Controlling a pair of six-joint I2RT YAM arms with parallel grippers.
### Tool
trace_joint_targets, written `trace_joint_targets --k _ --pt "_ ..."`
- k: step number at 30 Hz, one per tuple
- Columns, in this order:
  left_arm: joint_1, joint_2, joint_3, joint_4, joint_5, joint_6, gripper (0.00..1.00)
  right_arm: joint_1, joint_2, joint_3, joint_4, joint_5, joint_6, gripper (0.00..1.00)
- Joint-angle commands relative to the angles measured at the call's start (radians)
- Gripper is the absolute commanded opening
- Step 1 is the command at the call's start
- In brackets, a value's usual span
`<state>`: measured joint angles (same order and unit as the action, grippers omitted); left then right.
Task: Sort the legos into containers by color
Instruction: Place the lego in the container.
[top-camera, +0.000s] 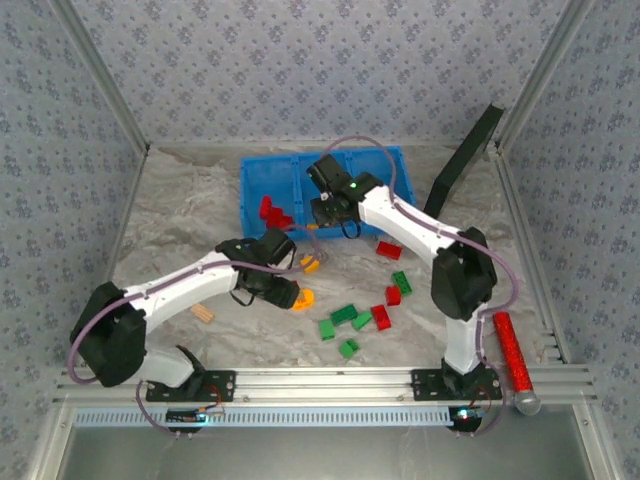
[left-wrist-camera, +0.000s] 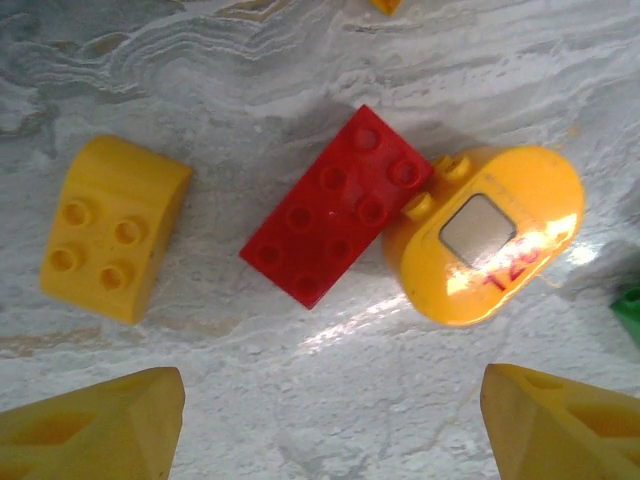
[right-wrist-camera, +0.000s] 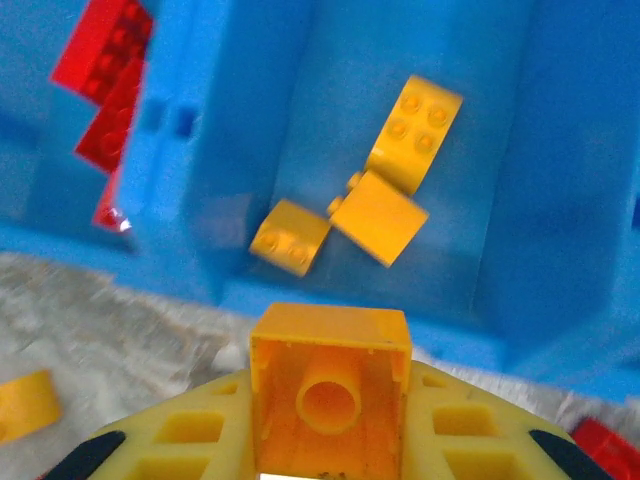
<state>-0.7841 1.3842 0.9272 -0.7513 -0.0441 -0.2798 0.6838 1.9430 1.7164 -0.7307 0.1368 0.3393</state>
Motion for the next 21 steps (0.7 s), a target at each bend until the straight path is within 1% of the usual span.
trace_joint_targets --k 1,4,7,10,13,16,20,21 --pt "0.0 -0.061 -0.01 -0.001 -0.102 0.079 0.78 -0.039 0.093 0.077 -0.001 -0.04 -0.063 0.26" --pt "-0.005 -0.09 -0.032 0.005 -0.128 0.11 0.78 -0.068 0.152 0.136 0.01 -0.09 -0.068 0.27" --pt "-0.015 -0.127 -0.037 0.031 -0.15 0.188 0.78 -0.083 0.22 0.201 -0.015 -0.111 -0.073 0.28" --pt "-0.026 -0.154 -0.041 0.063 -0.192 0.315 0.78 -0.084 0.267 0.237 -0.031 -0.132 -0.081 0.33" --pt "-0.026 -0.151 -0.056 0.1 -0.223 0.46 0.79 -0.082 0.29 0.248 -0.039 -0.142 -0.089 0.39" --pt "-0.027 -0.117 -0.061 0.111 -0.182 0.587 0.79 -0.081 0.287 0.249 -0.042 -0.159 -0.101 0.42" --pt "-0.025 -0.067 -0.066 0.124 -0.11 0.685 0.78 -0.082 0.263 0.247 -0.043 -0.195 -0.125 0.58" --pt "-0.025 -0.067 -0.076 0.135 -0.099 0.705 0.78 -0.082 0.259 0.251 -0.049 -0.199 -0.13 0.6"
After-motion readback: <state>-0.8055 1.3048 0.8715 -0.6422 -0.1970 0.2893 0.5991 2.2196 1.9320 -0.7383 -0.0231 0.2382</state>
